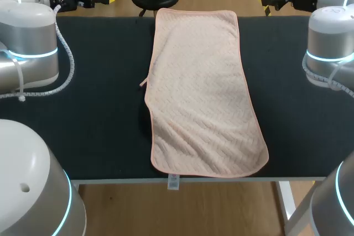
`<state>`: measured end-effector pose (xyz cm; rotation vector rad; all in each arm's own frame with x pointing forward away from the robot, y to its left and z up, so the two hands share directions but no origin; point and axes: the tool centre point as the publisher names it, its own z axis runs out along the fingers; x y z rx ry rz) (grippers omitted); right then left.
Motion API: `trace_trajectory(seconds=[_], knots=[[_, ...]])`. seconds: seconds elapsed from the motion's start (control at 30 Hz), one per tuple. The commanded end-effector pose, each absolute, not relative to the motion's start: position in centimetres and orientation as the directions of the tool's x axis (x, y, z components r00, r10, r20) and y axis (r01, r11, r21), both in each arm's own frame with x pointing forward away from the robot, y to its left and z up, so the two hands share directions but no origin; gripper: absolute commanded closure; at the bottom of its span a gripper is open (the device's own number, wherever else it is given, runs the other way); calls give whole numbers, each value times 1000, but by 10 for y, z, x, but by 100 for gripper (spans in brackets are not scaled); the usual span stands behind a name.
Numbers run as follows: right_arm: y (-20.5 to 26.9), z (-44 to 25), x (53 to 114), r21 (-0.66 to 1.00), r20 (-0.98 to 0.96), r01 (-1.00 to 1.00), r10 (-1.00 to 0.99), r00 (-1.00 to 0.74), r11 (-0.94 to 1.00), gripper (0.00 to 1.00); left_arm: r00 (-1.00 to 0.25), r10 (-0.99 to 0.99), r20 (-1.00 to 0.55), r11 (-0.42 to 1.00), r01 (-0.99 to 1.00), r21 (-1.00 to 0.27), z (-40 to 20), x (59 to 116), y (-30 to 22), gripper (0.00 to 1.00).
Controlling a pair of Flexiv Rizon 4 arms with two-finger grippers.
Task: Fold the towel
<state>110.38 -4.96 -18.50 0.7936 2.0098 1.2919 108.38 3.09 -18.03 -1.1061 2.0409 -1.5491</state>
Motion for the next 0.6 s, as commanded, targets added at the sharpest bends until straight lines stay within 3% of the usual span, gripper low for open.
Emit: trace_trajectory(seconds=[0.03,0.47,0.6], knots=[[-50,-185,1104,926,-173,157,755,-632,344,0,-633,-755,174,96,-368,-925,-181,1083,30,0],[-50,-185,1104,926,-173,157,755,-632,344,0,-633,-755,174,96,-368,-925,-181,1083,30,0],[-34,-191,1106,722,-420,78,525,-740,687,0,-742,-670,-11,388,-338,-858,-187,1086,19,0]])
